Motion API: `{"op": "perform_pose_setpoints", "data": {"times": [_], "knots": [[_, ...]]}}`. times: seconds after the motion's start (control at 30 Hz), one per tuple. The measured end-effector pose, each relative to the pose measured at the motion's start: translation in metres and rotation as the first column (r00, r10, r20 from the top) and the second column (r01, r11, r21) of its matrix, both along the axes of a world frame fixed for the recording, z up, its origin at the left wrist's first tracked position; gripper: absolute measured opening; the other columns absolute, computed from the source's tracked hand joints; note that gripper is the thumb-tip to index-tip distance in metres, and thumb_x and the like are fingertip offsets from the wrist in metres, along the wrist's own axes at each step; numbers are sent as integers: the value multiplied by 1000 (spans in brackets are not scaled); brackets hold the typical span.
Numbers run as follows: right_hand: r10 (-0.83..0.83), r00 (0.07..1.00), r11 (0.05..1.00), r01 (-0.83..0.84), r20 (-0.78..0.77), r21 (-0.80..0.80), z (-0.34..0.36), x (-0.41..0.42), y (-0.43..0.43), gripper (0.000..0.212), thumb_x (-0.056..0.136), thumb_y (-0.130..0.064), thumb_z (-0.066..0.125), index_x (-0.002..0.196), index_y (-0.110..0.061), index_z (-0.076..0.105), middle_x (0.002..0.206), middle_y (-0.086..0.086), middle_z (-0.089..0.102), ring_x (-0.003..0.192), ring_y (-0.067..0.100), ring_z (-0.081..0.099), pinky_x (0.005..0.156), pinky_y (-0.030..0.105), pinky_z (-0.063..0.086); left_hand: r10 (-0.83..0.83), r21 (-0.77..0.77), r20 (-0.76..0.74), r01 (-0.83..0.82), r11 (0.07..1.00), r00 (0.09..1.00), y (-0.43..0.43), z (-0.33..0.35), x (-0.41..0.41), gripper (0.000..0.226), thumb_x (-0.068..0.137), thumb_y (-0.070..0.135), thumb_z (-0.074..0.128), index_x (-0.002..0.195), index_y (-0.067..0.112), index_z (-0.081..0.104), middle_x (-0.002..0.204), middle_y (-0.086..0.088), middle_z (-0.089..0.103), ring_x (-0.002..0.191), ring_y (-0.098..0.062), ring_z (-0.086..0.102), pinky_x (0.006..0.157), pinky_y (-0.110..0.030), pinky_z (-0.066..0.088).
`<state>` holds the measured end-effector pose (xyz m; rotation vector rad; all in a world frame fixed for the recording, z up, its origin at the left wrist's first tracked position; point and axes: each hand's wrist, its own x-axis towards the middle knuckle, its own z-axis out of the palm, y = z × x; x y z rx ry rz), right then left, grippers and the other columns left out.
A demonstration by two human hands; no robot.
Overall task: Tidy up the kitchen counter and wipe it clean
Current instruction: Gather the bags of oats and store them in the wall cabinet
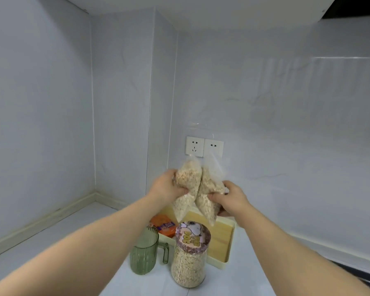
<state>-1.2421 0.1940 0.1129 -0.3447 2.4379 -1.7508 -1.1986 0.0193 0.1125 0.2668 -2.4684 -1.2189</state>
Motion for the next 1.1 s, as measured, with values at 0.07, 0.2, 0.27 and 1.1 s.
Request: {"op": "perform_pose_setpoints", "data": {"times": [0.07,0.2,0.27,1.1], "knots": [[10,995,998,-16,-96,-57,38,-2,-1,33,82,-8,69,107,-17,50,108,17,64,95,35,65,77,48,58,11,28,-78,-9,1000,997,-4,42,0,59,76,18,76,126,14,44,116,-11,61,106,-30,61,88,-47,53],[4,961,981,-57,-276,-183,122,6,-4,39,81,-10,72,105,-15,41,114,19,61,101,35,64,82,49,56,56,65,-286,-39,997,957,-6,132,13,53,70,22,81,104,15,41,106,-10,60,97,-29,62,82,-47,56],[0,933,970,-87,-359,-227,160,17,-5,42,80,-11,73,105,-14,39,115,17,61,102,33,64,86,51,54,65,68,-365,-43,997,929,-4,172,26,47,70,21,82,98,11,45,99,-7,59,94,-26,63,79,-45,57],[-271,242,961,118,-932,-249,440,111,44,38,85,-32,65,115,-15,48,110,5,56,108,31,57,91,49,49,-120,-91,-844,80,993,523,59,445,115,33,79,18,74,101,11,50,114,-11,61,100,-31,64,76,-49,58]]}}
